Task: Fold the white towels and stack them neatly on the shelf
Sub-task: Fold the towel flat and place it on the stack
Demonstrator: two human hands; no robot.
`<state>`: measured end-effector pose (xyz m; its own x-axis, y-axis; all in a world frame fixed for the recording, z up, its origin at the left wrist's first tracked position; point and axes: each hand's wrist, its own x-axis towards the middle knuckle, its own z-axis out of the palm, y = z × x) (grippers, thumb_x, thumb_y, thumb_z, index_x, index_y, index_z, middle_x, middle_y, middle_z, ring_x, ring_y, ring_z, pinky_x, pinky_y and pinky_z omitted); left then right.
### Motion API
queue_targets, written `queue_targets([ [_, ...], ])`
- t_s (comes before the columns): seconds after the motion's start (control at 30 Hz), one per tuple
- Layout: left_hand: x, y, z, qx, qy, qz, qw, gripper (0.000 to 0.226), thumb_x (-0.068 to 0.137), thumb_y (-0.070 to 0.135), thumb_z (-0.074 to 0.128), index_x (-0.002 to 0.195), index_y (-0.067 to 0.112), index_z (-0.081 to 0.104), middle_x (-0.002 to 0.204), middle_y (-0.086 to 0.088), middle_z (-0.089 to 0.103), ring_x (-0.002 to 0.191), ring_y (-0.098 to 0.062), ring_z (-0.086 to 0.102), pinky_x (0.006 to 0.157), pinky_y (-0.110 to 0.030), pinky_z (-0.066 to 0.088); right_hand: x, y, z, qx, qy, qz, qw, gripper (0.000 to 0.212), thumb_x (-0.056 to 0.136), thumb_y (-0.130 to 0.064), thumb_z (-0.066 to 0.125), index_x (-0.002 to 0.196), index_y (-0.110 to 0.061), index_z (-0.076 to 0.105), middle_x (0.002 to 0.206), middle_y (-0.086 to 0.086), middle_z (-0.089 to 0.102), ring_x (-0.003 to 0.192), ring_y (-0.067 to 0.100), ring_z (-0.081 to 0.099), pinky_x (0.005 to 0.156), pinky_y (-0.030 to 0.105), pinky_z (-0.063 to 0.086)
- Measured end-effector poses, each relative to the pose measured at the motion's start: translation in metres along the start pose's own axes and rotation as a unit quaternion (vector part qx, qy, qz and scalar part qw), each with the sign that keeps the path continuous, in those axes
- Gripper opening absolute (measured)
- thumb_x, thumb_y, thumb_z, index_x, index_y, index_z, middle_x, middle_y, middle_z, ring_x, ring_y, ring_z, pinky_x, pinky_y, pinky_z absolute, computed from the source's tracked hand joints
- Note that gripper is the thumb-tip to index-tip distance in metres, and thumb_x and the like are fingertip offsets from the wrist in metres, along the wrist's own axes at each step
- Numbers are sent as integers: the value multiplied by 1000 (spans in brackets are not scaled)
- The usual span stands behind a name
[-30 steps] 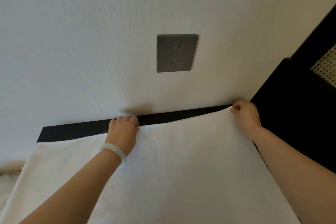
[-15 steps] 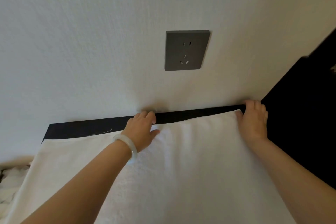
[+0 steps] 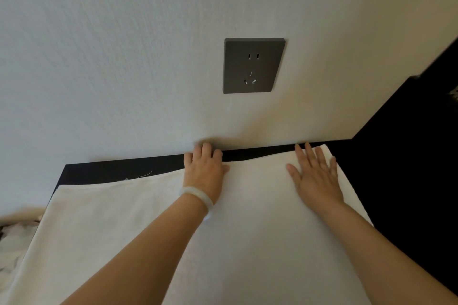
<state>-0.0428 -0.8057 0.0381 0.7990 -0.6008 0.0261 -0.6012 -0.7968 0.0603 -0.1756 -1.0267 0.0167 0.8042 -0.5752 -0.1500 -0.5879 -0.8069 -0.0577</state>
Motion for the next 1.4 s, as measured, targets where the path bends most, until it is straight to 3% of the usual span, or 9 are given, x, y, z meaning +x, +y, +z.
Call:
queue_targets([
  [0.1,-32,7,-4,-23,15,-22,999,41,86,42,66,114,13,60,129,-13,55,120,-34,50,99,-49,39,-13,-10,-4,9,9,35,999,72,93,-60,0,157,-27,-9,165,0,-12,150,22,-18,119,54,-12],
  [0.17,-60,5,-6,-22,-49,-43,998,56,98,54,35,140,18,39,154,-14,29,144,-36,21,115,-56,15,-34,-27,-3,14,30,14,999,70,94,-62,-2,154,-31,-15,163,-2,-19,148,23,-25,116,56,-17],
  [0.23,-88,-7,-6,-8,-108,-83,991,73,93,63,-1,153,24,12,163,-9,1,149,-37,-6,115,-63,0,-60,-54,1,13,19,-56,998,69,88,-67,-9,149,-38,-24,157,-8,-29,145,23,-31,112,56,-24],
  [0.3,-107,-30,8,-14,-123,-116,986,88,73,67,-22,154,34,-8,162,-6,-15,146,-40,-17,111,-71,-3,-74,-74,13,-2,-16,-105,994,75,79,-73,-19,147,-42,-27,153,-11,-34,145,25,-32,111,58,-24],
  [0.4,-109,-58,22,-31,-90,-101,990,83,70,78,-27,148,48,-16,161,1,-18,146,-41,-17,105,-76,-5,-67,-81,23,-16,-16,-104,994,80,74,-75,-25,149,-45,-22,159,-10,-27,147,25,-26,113,62,-18],
  [0.6,-105,-63,16,-33,-116,-92,988,93,49,72,-48,137,43,-34,156,5,-33,145,-35,-26,110,-70,-10,-72,-100,9,3,-36,-50,998,73,91,-67,-1,154,-32,-17,162,-7,-23,148,25,-25,116,61,-13],
  [0.83,-146,-99,19,-26,-108,-203,973,95,47,73,-47,136,42,-36,159,-4,-27,144,-40,-24,109,-72,-7,-99,-137,20,-10,-37,-76,996,73,87,-69,-8,153,-38,-15,163,-5,-18,149,31,-20,112,68,-11],
  [0.97,-138,-111,20,-18,-96,-199,975,85,66,72,-27,146,42,-27,160,-3,-25,145,-39,-23,108,-73,-7,-94,-141,19,-7,-26,-69,997,67,96,-64,8,154,-37,-14,163,-5,-18,149,31,-20,112,69,-10],
  [1.4,-100,-124,14,-36,-117,-172,978,67,94,67,8,151,40,-14,161,0,-22,146,-34,-22,110,-69,-9,-60,-149,11,15,-39,-30,999,67,97,-64,11,155,-37,-7,164,-6,-13,150,30,-15,112,69,-8],
])
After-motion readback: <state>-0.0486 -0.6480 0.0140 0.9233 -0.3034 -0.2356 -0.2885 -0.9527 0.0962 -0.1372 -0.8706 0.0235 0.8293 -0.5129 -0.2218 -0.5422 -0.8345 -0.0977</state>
